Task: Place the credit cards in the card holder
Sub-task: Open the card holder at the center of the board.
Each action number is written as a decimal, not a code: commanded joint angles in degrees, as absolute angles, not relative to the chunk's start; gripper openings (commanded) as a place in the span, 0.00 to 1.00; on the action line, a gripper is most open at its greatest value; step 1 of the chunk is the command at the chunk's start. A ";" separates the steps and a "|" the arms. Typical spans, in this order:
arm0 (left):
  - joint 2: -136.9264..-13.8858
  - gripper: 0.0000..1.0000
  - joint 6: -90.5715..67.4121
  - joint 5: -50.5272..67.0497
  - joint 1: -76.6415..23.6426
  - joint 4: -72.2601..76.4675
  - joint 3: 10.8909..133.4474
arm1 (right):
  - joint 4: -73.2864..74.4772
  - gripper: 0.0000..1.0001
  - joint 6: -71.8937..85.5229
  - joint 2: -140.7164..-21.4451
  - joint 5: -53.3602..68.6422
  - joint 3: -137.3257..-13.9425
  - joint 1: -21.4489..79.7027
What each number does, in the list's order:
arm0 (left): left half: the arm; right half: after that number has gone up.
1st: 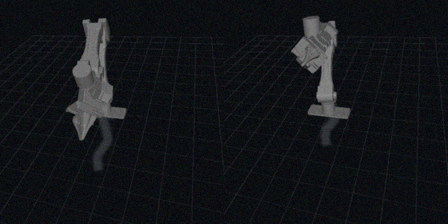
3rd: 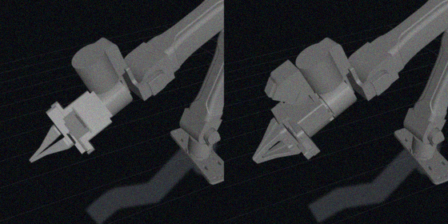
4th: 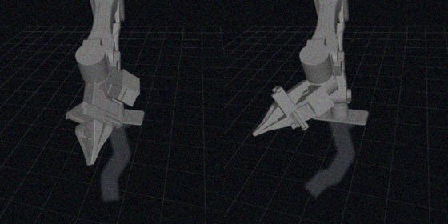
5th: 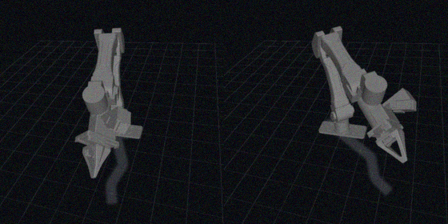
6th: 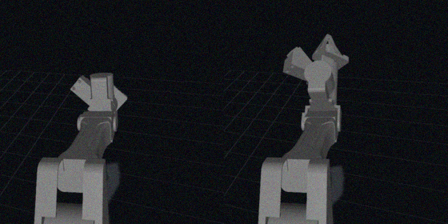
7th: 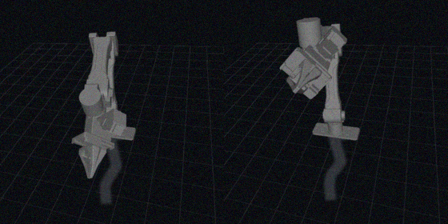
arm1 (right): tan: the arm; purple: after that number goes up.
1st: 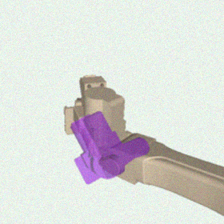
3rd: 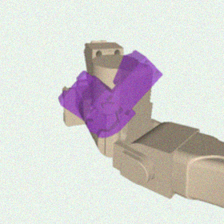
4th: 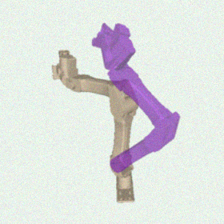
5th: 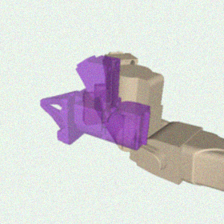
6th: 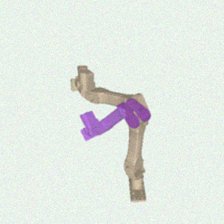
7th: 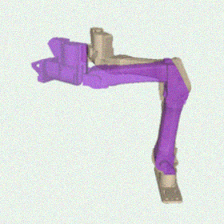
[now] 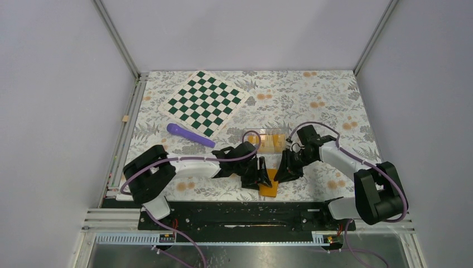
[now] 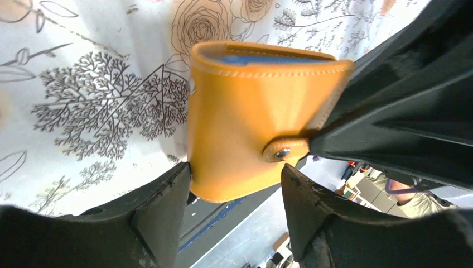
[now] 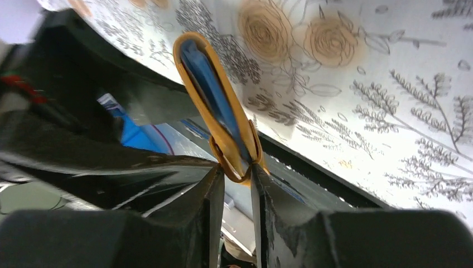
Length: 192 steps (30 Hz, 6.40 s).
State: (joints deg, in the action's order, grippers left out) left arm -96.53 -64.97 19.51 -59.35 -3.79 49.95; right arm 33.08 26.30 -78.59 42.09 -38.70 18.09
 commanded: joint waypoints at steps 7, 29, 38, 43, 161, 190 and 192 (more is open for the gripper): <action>-83.95 0.60 -67.50 13.54 -59.59 -0.67 46.37 | 44.25 0.43 27.03 -77.50 33.69 -43.62 23.43; -93.23 0.62 -68.56 19.02 -59.01 4.77 41.01 | 20.12 0.53 43.93 -85.08 34.34 -29.70 23.48; -94.09 0.56 -69.85 22.57 -58.99 15.64 40.53 | 3.63 0.37 49.28 -87.50 44.16 -28.03 23.56; -90.03 0.55 -69.59 20.90 -59.00 14.76 40.25 | 2.72 0.04 50.38 -83.12 45.75 -27.99 23.56; -63.17 0.00 -61.50 15.41 -55.91 -5.20 40.66 | 41.09 0.69 33.67 -66.56 27.56 -55.10 32.52; -57.76 0.81 -55.36 11.86 -53.62 -14.27 42.50 | 34.05 0.00 32.45 -66.38 34.44 -57.57 32.58; -55.59 0.95 -52.35 10.28 -51.68 -18.96 44.36 | 35.06 0.00 30.27 -65.38 35.75 -59.90 32.56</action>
State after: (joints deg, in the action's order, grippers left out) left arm -60.16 -58.11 14.33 -54.50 -12.05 39.38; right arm 34.89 34.72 -68.95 31.75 -53.78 32.47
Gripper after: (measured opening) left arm 0.850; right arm 0.045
